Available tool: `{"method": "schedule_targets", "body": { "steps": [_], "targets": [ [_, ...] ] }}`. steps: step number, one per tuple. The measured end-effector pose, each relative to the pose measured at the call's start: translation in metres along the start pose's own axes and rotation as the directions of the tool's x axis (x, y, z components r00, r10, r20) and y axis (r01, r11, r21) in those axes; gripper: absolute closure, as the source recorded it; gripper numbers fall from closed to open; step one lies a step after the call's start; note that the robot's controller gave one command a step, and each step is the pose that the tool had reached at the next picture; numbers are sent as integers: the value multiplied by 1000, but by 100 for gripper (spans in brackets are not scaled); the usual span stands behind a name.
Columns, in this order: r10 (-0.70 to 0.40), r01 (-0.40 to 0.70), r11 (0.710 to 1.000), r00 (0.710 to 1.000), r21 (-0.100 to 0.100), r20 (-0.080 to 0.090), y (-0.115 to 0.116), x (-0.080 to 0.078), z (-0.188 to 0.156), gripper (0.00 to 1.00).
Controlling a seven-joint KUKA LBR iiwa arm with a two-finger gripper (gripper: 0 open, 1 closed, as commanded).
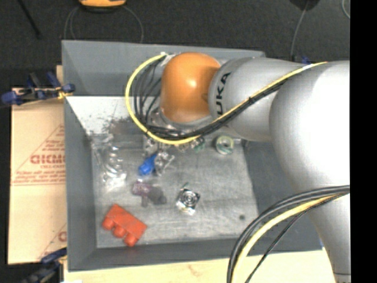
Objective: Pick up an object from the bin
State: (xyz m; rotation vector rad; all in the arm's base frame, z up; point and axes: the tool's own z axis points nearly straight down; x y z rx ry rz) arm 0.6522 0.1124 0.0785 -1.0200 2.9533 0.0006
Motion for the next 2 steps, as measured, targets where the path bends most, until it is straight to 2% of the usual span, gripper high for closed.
{"method": "schedule_targets", "body": {
  "steps": [1,2],
  "targets": [
    [-67,67,998,998,2,-5,-19,23,-160,100],
    [-296,296,955,955,-4,-8,-24,36,-183,100]
  ]
}}
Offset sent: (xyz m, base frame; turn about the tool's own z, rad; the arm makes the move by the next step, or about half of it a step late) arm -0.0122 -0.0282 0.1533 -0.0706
